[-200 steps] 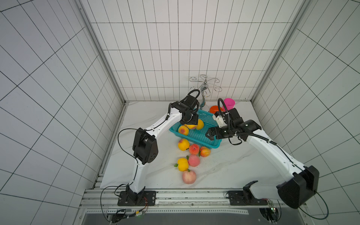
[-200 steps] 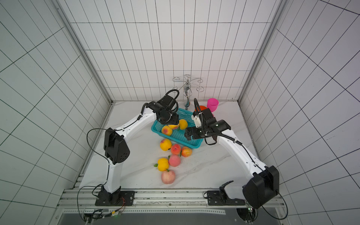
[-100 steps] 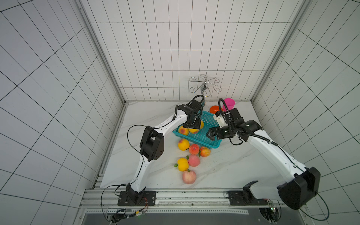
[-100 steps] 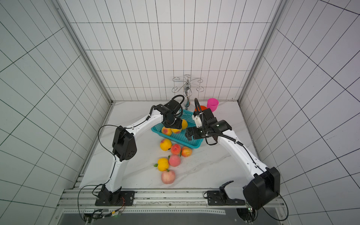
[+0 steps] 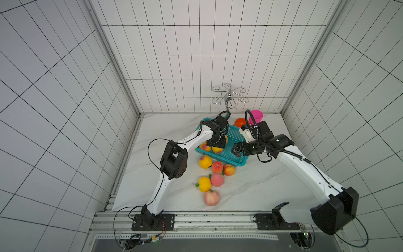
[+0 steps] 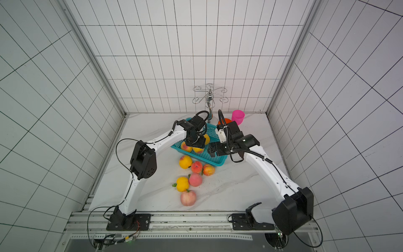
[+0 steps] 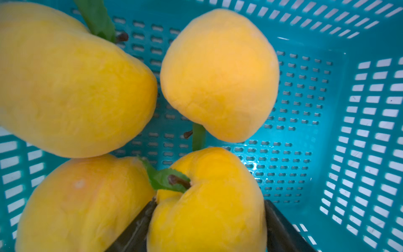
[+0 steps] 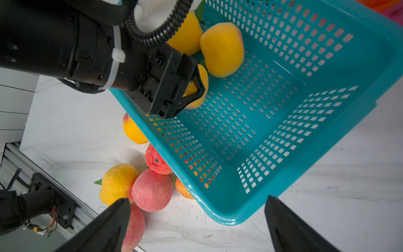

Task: Put the peaches into the basket
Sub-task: Place the peach in the basket.

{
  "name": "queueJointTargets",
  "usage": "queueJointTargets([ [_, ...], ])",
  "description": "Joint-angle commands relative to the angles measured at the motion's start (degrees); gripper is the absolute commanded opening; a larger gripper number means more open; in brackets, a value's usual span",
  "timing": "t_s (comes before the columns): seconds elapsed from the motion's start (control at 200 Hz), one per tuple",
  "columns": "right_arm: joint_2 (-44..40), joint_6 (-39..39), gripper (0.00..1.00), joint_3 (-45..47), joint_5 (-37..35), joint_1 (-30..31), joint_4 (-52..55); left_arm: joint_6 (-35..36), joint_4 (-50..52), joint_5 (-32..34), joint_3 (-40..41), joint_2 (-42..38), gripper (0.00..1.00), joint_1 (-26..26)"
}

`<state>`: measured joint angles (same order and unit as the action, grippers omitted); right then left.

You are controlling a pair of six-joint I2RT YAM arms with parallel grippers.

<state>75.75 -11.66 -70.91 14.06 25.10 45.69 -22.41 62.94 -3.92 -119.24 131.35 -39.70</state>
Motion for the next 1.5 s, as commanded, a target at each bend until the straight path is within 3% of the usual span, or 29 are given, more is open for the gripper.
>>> queueJointTargets([
  [0.0, -0.86, 1.02, 1.00, -1.81, -0.17, -0.68, 1.25, 1.14, 0.16, 0.58, -2.28, 1.31, 0.69, -0.20],
  [0.949, -0.64, 0.98, 1.00, -1.39, -0.01, -1.55, 1.27, 1.15, 0.29, 1.58, -2.55, 0.93, 0.80, -0.20],
  [1.494, -2.25, 1.60, 1.00, -1.22, 0.31, -1.74, 1.32, -0.85, -0.53, 1.81, 0.32, -8.36, 0.80, -0.12],
])
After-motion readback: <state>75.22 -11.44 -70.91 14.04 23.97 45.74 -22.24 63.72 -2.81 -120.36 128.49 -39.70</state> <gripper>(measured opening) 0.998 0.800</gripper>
